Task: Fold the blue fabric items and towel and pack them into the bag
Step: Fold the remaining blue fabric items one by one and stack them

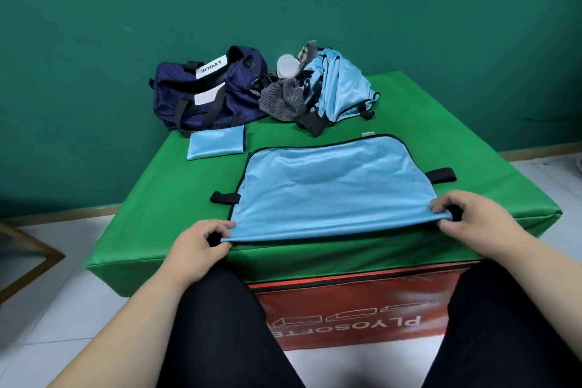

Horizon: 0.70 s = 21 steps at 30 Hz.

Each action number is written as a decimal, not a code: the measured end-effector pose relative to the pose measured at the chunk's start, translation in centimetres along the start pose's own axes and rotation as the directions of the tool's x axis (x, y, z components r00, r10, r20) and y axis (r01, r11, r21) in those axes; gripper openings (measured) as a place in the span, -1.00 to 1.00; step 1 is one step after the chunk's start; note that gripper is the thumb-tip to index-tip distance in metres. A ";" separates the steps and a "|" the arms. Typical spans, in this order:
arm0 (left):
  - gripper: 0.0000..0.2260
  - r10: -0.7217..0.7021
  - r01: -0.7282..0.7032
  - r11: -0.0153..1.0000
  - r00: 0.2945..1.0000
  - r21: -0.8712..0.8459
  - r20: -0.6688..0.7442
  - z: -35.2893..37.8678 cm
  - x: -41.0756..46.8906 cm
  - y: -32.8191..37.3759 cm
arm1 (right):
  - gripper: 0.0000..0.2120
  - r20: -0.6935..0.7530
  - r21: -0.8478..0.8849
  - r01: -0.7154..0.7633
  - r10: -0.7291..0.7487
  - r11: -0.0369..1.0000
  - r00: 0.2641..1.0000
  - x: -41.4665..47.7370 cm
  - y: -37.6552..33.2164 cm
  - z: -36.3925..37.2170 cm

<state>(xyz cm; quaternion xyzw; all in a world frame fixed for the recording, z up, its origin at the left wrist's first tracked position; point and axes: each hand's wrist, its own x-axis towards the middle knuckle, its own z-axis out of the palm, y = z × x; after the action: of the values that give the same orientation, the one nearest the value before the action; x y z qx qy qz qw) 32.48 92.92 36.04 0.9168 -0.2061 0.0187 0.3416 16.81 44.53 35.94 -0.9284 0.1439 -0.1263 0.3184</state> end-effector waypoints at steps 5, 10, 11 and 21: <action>-0.66 -0.038 0.038 0.999 0.999 -0.032 0.013 0.0 0.0 -0.1 | -0.72 -0.016 0.048 -0.032 0.032 0.998 0.999 -0.2 -0.4 -0.3; -0.72 -0.073 0.074 0.995 0.997 -0.066 0.009 0.1 0.0 -0.1 | -0.74 -0.007 0.083 -0.050 0.050 0.995 0.999 -0.1 -0.4 -0.4; -0.72 -0.077 0.077 0.994 0.997 -0.074 0.010 0.1 0.0 -0.1 | -0.74 -0.003 0.086 -0.051 0.051 0.995 0.999 -0.1 -0.4 -0.4; -0.74 -0.095 0.094 0.992 0.996 -0.082 0.001 0.2 -0.1 0.3 | -0.77 0.012 0.117 -0.058 0.057 0.991 0.998 -0.1 -0.6 -0.6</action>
<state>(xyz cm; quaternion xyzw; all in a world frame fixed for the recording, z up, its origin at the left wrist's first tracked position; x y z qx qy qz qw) 32.22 92.64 36.03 0.9107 -0.1626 -0.0047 0.3797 16.60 44.67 36.71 -0.9041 0.1612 -0.1212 0.3767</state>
